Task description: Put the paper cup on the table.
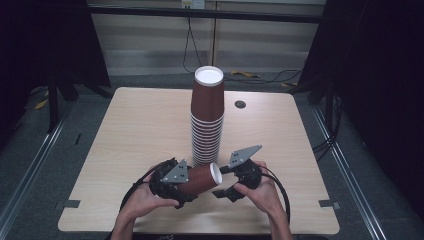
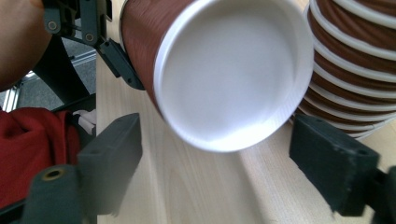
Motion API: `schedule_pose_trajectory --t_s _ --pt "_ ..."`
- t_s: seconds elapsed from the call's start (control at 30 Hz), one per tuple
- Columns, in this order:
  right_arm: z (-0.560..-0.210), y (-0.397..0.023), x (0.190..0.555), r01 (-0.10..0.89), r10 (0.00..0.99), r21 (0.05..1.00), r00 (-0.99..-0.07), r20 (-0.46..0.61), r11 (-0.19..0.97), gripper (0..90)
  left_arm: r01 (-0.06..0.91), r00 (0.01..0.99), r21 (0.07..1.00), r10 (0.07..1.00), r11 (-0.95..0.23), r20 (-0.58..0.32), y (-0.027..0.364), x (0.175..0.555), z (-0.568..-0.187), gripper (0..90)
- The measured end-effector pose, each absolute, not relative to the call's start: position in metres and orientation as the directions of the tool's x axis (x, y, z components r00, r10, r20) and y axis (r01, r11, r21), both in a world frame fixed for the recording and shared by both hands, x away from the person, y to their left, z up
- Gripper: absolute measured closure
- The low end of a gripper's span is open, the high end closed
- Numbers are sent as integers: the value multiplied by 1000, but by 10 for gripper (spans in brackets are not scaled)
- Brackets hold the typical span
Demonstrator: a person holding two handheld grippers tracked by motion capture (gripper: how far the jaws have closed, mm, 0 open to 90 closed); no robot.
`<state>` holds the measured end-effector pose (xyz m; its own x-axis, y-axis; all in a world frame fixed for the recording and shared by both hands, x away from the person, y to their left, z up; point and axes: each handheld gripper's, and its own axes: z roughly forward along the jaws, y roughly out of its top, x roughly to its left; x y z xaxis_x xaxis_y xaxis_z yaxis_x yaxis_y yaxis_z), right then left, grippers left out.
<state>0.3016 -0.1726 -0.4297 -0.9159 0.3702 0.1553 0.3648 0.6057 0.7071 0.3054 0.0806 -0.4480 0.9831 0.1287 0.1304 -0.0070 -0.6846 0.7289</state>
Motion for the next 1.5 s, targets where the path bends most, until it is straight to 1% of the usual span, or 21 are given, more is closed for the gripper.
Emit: schedule_pose_trajectory --t_s 0.1,0.17,0.23,0.3,0.43,0.57,0.77,0.97,1.1,1.3,1.5 --pt "-431 -172 304 367 361 684 -919 160 631 214 -19 985 714 110 -700 133 77 305 -448 138" --pt "-432 -171 306 365 369 670 -918 144 646 191 -27 984 708 104 -706 142 76 305 -447 138" --pt "-433 -170 306 372 370 658 -917 151 655 194 -26 984 694 103 -720 143 74 305 -446 138" --pt "-434 -170 307 369 349 660 -922 170 654 188 -35 985 689 90 -724 145 72 305 -447 138" --pt "-434 -166 308 360 332 644 -928 171 675 142 -48 985 667 75 -743 154 65 305 -447 138" --pt "-434 -166 309 360 326 646 -928 177 673 141 -61 987 643 51 -763 154 60 305 -448 138" --pt "-434 -164 309 347 305 638 -935 180 687 152 -61 990 637 37 -769 139 55 302 -450 137" --pt "-431 -159 310 324 276 623 -945 176 712 173 -78 989 629 21 -774 148 51 300 -450 137" --pt "-431 -159 311 325 272 616 -945 183 717 174 -77 989 633 20 -770 145 50 300 -450 137" --pt "-431 -156 312 319 252 611 -948 195 725 179 -93 990 626 -4 -774 142 46 299 -451 136" --pt "-431 -157 311 320 245 604 -947 206 730 196 -101 991 641 -17 -761 136 48 299 -452 132"
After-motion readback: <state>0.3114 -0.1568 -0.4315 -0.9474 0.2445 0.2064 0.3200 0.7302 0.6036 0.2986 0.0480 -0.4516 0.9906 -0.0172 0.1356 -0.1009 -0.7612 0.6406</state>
